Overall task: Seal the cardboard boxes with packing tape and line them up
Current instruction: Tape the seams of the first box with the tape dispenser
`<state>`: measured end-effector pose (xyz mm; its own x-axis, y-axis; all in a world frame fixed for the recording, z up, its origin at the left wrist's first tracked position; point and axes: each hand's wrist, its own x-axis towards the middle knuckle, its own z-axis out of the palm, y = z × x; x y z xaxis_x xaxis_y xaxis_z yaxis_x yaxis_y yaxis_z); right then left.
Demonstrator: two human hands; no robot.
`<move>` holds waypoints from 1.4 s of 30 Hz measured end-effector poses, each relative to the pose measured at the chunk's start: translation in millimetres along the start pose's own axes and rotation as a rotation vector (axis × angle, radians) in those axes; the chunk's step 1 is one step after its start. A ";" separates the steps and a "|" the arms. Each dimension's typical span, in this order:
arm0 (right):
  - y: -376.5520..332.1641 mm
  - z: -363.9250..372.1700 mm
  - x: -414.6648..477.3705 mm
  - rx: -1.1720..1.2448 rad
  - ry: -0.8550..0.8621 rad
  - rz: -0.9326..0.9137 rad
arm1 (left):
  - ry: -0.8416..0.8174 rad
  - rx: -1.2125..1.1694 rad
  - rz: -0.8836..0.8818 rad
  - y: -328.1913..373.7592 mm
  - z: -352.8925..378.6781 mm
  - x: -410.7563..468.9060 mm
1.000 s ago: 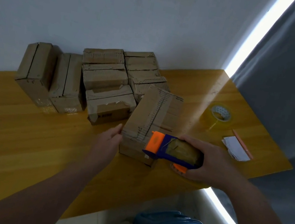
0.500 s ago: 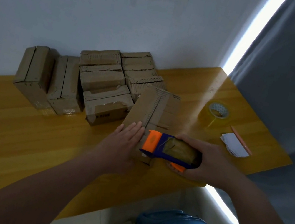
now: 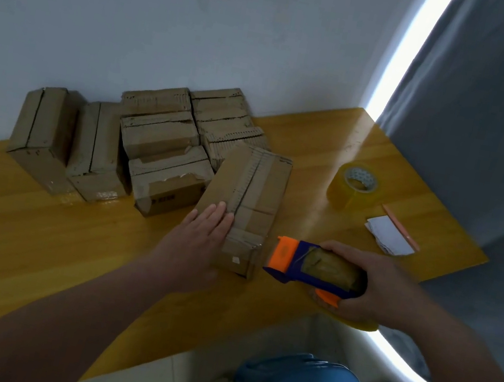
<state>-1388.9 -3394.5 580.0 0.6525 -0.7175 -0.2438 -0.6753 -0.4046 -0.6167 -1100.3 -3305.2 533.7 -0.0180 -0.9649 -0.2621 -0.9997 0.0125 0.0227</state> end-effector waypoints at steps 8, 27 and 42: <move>-7.1 15.8 12.5 0.085 0.000 -0.011 | 0.004 -0.028 0.109 35.3 -2.3 1.8; -13.3 18.9 -4.8 0.168 0.024 0.008 | 0.101 0.024 0.230 14.5 3.6 5.6; -26.6 -5.6 -24.6 0.082 -0.015 0.086 | 0.151 0.029 0.233 14.4 3.5 4.9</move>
<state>-1388.9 -3369.3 606.5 0.5987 -0.7389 -0.3093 -0.6992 -0.2938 -0.6517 -1114.8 -3308.8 529.3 -0.2463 -0.9634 -0.1062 -0.9691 0.2437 0.0375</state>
